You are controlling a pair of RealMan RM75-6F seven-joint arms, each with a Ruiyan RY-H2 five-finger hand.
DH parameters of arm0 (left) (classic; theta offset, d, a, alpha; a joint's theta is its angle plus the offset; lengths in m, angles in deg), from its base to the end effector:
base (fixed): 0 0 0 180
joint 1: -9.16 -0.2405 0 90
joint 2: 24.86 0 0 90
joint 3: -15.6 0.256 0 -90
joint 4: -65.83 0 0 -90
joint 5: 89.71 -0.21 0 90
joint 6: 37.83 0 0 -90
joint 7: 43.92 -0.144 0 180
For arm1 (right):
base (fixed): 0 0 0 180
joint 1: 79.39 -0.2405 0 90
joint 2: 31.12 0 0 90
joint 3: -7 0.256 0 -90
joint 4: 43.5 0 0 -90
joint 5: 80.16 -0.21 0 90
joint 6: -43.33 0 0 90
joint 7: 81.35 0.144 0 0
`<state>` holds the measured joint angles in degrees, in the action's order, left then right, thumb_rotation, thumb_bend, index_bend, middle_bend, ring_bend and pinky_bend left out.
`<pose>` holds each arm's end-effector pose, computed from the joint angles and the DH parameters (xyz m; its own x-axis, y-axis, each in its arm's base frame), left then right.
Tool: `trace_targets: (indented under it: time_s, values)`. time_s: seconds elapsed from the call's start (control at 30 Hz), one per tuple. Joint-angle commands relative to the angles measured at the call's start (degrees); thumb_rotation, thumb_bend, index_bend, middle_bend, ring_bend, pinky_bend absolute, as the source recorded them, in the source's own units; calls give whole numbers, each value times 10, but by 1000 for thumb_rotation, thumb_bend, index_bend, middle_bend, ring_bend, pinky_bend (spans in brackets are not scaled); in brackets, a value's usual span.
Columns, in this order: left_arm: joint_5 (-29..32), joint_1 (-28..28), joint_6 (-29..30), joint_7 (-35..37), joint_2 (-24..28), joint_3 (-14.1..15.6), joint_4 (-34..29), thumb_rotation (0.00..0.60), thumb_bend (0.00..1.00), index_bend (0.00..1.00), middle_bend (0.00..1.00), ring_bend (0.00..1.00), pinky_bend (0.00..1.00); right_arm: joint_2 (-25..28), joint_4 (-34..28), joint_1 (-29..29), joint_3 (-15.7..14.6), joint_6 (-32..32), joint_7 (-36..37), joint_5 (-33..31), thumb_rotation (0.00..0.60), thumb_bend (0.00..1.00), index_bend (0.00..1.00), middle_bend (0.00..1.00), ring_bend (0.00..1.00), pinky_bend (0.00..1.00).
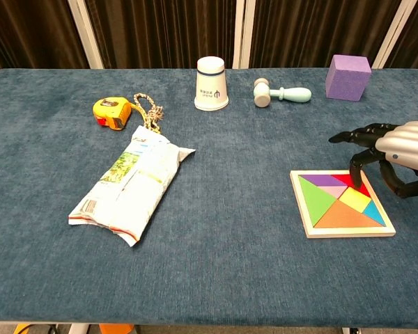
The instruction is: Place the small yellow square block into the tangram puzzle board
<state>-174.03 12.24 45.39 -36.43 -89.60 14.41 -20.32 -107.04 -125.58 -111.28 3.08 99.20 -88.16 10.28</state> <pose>-0.3446 0.1657 0.1610 0.3603 0.0637 0.9307 0.9293 0.0623 -0.3640 -0.2517 -0.2735 0.0256 0.6718 -0.2997 0.6774 -0.7037 -0.5438 0.4573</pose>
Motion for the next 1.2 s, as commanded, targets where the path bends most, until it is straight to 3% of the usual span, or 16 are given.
trace_targets:
  time_s: [0.03, 0.4, 0.63, 0.77, 0.83, 0.93, 1.07, 1.13, 1.2]
  values:
    - [0, 0, 0, 0, 0, 0, 0, 600, 0, 88, 18, 0, 45, 4, -5, 2, 1, 6, 7, 4, 547, 937, 444, 0, 0, 0]
    - [0, 0, 1, -4, 1, 0, -3, 600, 0, 88, 18, 0, 44, -3, -2, 0, -6, -10, -5, 2, 558, 925, 444, 0, 0, 0]
    - [-3, 2, 4, -9, 4, -3, -10, 600, 0, 88, 18, 0, 44, 45, -41, 28, 14, 80, 23, 14, 559, 920, 423, 0, 0, 0]
    - [-6, 1, 10, -15, 6, -3, -16, 600, 0, 88, 18, 0, 44, 83, -62, 68, 17, 152, 40, 13, 559, 888, 300, 0, 0, 0]
    - [-7, 0, 13, -16, 7, -4, -19, 600, 0, 88, 18, 0, 44, 98, -67, 99, 18, 195, 46, 3, 559, 773, 159, 0, 0, 0]
    - [-7, -1, 16, -18, 7, -4, -22, 600, 0, 88, 18, 0, 44, 115, -64, 147, 10, 247, 68, -10, 553, 552, 31, 0, 0, 0]
    - [-9, -4, 22, -21, 7, -4, -28, 600, 0, 88, 18, 0, 44, 130, -46, 207, -2, 290, 117, -44, 528, 275, 0, 0, 0, 0]
    - [-11, -4, 26, -23, 7, -5, -31, 600, 0, 88, 18, 0, 44, 132, -43, 241, 0, 321, 105, -68, 461, 153, 0, 0, 0, 0]
    - [-12, -5, 30, -25, 7, -7, -32, 600, 0, 88, 18, 0, 44, 128, -49, 268, 2, 347, 92, -83, 385, 111, 0, 0, 0, 0]
